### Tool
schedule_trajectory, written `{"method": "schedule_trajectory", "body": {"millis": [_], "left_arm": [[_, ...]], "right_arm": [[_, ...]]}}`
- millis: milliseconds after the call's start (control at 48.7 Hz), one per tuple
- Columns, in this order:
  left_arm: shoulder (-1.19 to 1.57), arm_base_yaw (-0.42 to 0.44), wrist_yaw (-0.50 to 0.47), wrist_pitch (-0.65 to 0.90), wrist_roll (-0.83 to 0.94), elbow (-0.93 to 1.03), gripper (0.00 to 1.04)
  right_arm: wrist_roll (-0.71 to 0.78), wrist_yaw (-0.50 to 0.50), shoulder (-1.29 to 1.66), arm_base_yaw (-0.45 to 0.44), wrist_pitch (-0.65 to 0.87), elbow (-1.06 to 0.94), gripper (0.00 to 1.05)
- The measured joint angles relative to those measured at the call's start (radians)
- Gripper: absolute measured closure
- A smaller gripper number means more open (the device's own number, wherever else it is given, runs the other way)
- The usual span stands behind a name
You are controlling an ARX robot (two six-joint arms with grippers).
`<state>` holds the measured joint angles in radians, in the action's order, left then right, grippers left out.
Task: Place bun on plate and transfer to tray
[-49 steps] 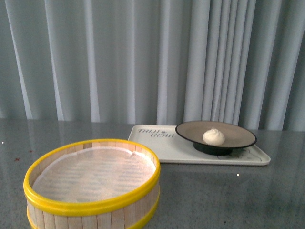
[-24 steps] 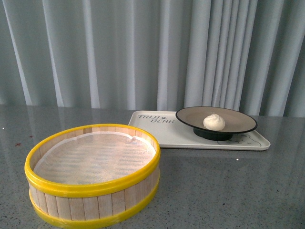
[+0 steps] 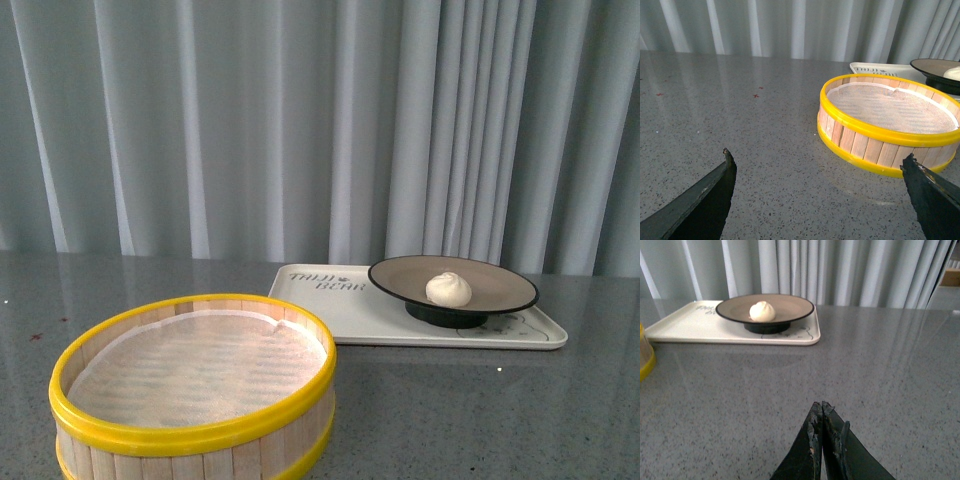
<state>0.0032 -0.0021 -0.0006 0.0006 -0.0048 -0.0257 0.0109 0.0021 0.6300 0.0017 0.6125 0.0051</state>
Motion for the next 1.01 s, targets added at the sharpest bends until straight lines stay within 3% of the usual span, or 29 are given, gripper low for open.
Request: {"method": "schedule_trajectory", "body": {"millis": [246, 1006], "left_arm": [[0.000, 0.000, 0.000, 0.000, 0.000, 0.000, 0.07], [0.000, 0.000, 0.000, 0.000, 0.000, 0.000, 0.07]], "right_arm": [[0.000, -0.001, -0.167, 0.000, -0.153, 0.000, 1.03], [0.000, -0.001, -0.432, 0.000, -0.412, 0.000, 1.03]]}}
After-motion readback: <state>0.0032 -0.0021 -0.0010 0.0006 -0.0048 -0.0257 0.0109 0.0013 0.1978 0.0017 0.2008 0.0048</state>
